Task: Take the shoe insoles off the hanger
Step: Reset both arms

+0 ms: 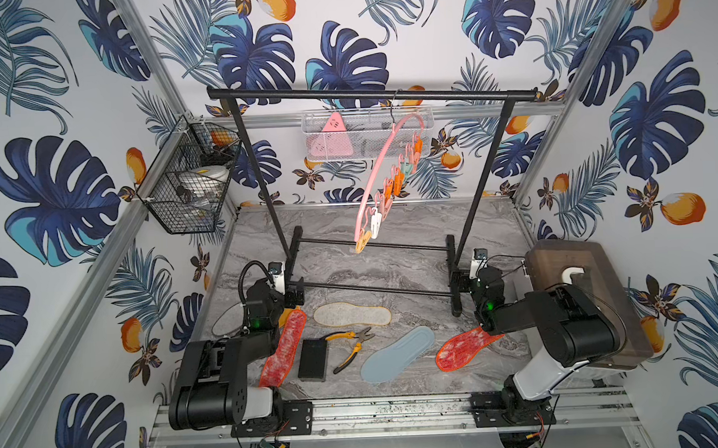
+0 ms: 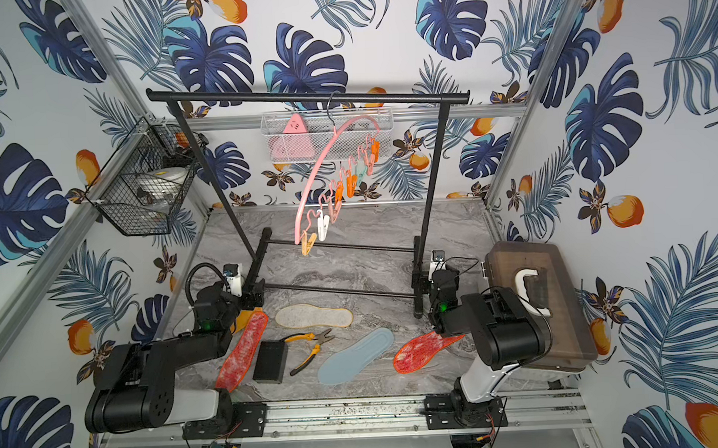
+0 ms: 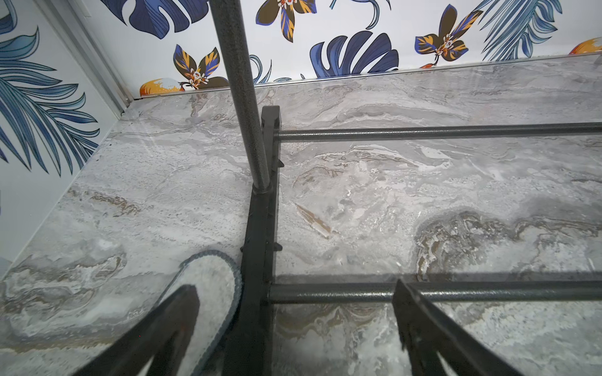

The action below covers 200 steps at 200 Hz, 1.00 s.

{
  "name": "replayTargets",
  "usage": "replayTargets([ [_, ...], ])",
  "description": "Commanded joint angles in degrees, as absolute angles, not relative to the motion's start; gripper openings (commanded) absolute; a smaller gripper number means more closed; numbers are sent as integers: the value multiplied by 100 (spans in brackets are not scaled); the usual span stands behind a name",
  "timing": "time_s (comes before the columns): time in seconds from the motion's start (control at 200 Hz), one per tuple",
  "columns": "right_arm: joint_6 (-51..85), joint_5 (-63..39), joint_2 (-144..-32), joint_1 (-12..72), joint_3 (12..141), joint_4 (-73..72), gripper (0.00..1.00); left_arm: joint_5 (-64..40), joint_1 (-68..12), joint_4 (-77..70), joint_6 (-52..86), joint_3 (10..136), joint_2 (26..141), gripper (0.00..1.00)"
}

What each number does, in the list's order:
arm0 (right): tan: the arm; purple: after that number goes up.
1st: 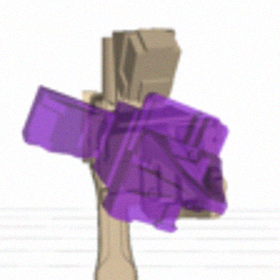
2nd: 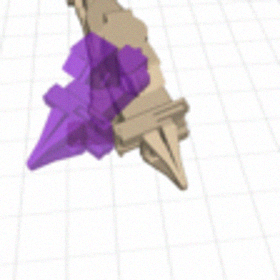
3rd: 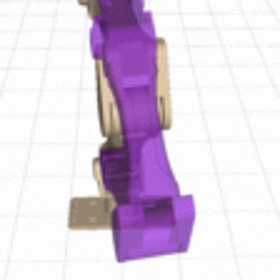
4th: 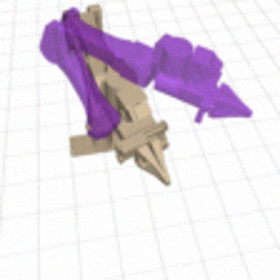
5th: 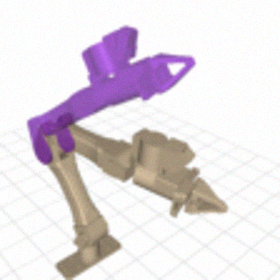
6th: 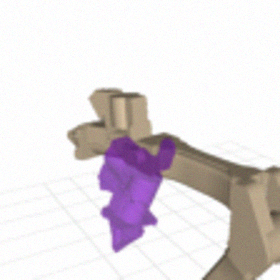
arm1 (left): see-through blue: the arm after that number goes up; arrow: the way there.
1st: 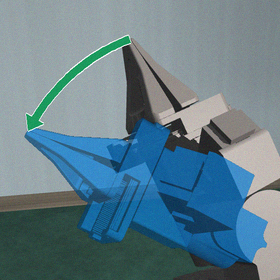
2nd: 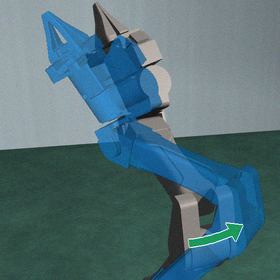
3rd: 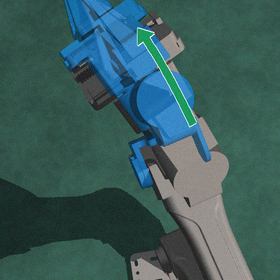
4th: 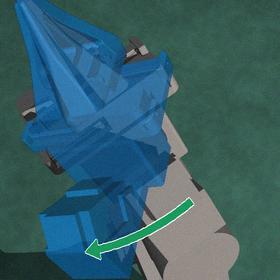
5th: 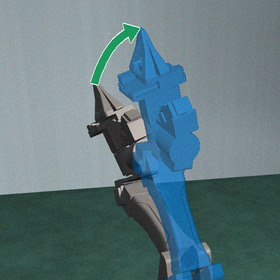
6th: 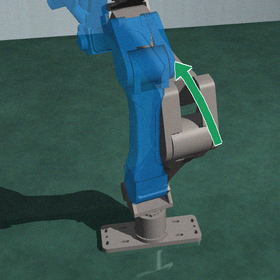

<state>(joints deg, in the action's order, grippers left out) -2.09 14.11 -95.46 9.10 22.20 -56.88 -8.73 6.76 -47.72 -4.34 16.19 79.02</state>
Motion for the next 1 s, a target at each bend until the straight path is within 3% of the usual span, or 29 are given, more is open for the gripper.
replayTargets([
  [0.0,-177,1502,-9555,901,2242,-5694,100,-849,668,-5379,-338,1407,7795,99],
  [0.18,-211,1503,-9572,903,2206,-5830,100,-1404,714,-5112,-85,1527,7754,99],
  [0.275,-210,1519,-9557,905,2206,-5815,100,-1984,685,-6181,240,1458,8078,99],
  [0.33,-203,1521,-9554,905,2206,-5794,100,-1616,578,-5334,134,1835,8150,99],
  [0.425,-202,1538,-9548,914,2206,-5801,100,-1437,562,-5351,188,1995,8580,99],
  [0.575,-187,1556,-9546,914,2236,-5735,100,-1168,439,-7323,298,1505,9634,99],
  [0.65,-168,1589,-9549,914,2264,-5685,100,-1214,466,-6588,187,1673,9394,99],
  [0.996,-158,1570,-9565,908,2277,-5650,100,-697,310,-6372,236,1842,9453,99],
])
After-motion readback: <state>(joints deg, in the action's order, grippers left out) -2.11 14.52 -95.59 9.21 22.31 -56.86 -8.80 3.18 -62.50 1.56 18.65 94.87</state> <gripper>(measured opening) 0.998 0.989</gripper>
